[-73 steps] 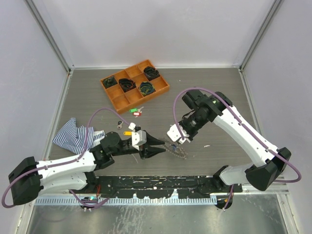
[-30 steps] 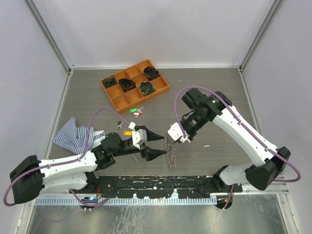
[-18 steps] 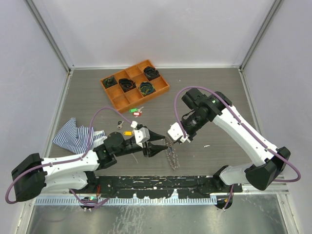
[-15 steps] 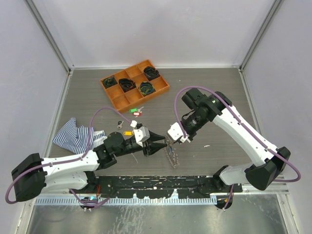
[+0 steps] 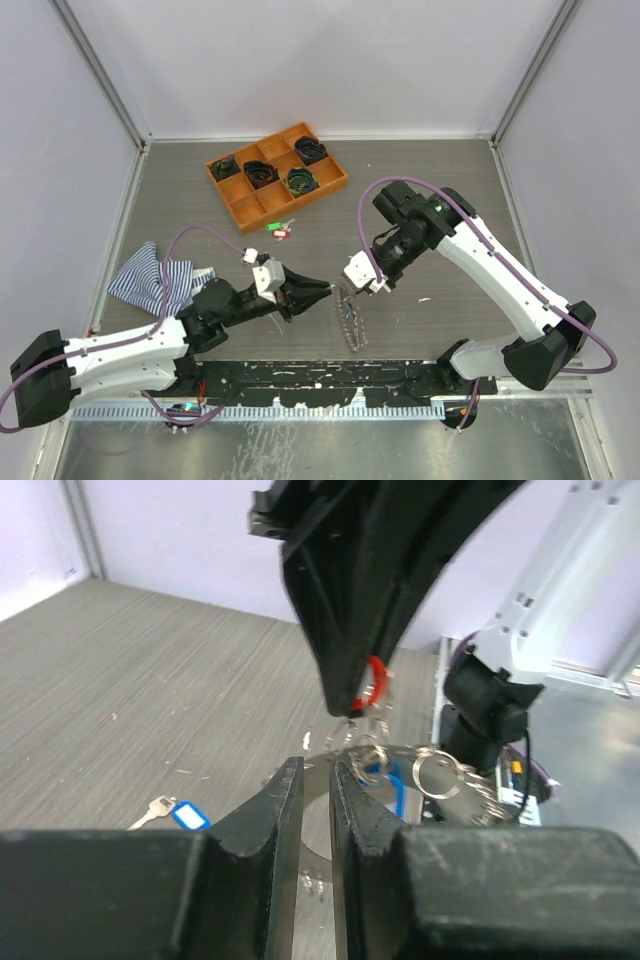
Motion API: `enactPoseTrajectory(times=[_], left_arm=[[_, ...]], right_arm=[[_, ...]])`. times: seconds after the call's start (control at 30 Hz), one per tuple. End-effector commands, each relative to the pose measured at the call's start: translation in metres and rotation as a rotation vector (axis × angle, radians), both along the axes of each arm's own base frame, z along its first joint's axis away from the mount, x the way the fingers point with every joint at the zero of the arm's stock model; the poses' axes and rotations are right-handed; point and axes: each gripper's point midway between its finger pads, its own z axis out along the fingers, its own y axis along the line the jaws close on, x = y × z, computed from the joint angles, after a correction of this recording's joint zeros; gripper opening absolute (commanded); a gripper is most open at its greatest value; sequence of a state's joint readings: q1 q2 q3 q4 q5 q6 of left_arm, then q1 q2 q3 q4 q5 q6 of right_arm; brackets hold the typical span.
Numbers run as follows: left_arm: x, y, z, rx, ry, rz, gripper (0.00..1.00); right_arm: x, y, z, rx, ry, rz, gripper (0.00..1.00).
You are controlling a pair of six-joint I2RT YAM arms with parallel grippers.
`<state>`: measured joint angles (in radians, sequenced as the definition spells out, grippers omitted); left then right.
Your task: Remove the keys from the keyring
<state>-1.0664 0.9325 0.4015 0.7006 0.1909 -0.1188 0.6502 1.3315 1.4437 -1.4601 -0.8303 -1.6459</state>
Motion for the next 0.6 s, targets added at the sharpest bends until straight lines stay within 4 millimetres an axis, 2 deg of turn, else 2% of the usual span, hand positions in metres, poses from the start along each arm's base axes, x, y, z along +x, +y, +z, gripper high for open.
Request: enactPoseTrajectory(times=[0.0,0.2,0.3,0.4,0.57], left_arm=[[-0.032,0.008,0.025,-0.084,-0.099,-0.14,0.17],[-0.067,0.0,0.038,-0.086,-0.08,-0.342,0.18],[-0.079,-0.008,0.036,-0.059,-0.081,-0.401,0.18],[-0.079,-0.017,0.024,-0.013,-0.083,-0.402,0.18],[-0.066,-0.031,0.013,0.028,-0.09,-0.353,0.22]], right_arm=[[-0.005,0.004,0.014,0.06,0.007,0.005,0.01],[-0.005,0.005,0.014,0.064,0.01,0.005,0.01],[-0.005,0.005,0.014,0.064,0.014,0.002,0.01],[-0.005,0.005,0.015,0.068,0.015,0.001,0.01],[-0.005,0.005,0.016,0.07,0.017,0.0,0.01]])
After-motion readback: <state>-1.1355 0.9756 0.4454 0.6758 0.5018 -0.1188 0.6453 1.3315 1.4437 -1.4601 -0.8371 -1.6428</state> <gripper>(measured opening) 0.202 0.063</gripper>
